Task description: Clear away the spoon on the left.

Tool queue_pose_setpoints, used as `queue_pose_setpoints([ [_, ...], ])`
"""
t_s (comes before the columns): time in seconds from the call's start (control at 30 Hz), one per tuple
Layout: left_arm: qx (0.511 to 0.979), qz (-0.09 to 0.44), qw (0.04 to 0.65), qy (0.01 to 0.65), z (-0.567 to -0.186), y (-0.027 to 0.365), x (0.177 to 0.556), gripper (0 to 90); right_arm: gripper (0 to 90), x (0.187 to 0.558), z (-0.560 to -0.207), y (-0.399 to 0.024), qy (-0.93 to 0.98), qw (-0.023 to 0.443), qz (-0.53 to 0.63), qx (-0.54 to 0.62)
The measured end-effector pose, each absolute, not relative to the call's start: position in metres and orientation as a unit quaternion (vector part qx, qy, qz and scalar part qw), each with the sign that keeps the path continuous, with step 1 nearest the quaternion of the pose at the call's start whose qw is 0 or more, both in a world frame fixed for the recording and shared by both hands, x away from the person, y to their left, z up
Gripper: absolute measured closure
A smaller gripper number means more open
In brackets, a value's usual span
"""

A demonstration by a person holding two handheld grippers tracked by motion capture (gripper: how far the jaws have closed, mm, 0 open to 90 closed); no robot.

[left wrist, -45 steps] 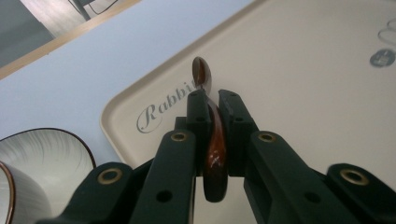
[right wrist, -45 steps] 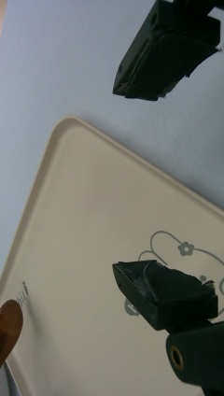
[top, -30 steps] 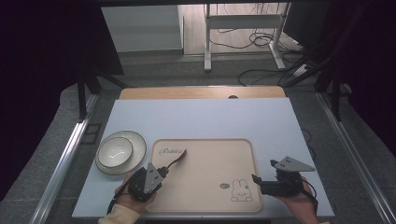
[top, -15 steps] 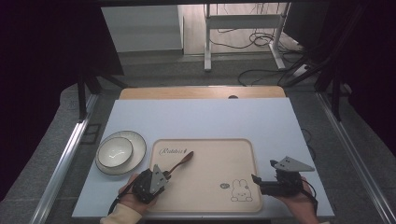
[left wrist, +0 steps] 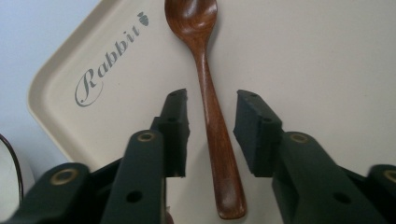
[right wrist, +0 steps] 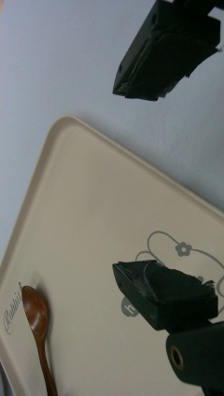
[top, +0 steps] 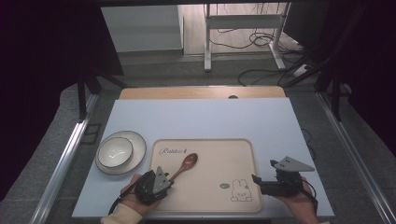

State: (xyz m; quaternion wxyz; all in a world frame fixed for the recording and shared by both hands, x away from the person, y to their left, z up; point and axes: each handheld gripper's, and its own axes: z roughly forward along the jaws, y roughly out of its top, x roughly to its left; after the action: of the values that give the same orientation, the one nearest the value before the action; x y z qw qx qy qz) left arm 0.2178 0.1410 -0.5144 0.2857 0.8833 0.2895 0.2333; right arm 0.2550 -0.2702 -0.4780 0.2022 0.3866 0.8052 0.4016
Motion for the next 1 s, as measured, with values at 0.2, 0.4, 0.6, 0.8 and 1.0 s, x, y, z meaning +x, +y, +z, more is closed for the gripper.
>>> queue_pose_setpoints([
  [0.2, 0.861, 0.226, 0.324, 0.321, -0.504, 0.146, 0.219, 36.8, 12.5, 0.256, -0.478, -0.272, 0.804, 0.2, 0.404, 0.388],
  [0.4, 0.834, 0.22, 0.368, 0.348, -0.493, 0.154, 0.22, 27.7, 12.8, 0.257, -0.478, -0.275, 0.799, 0.201, 0.415, 0.387],
  [0.6, 0.82, 0.217, 0.383, 0.366, -0.488, 0.16, 0.219, 23.0, 12.8, 0.257, -0.478, -0.273, 0.803, 0.197, 0.416, 0.379],
  [0.8, 0.81, 0.223, 0.39, 0.376, -0.483, 0.168, 0.214, 21.9, 12.8, 0.254, -0.477, -0.271, 0.804, 0.201, 0.412, 0.379],
  [1.0, 0.802, 0.226, 0.394, 0.388, -0.479, 0.182, 0.207, 22.0, 12.8, 0.255, -0.476, -0.273, 0.798, 0.205, 0.413, 0.389],
])
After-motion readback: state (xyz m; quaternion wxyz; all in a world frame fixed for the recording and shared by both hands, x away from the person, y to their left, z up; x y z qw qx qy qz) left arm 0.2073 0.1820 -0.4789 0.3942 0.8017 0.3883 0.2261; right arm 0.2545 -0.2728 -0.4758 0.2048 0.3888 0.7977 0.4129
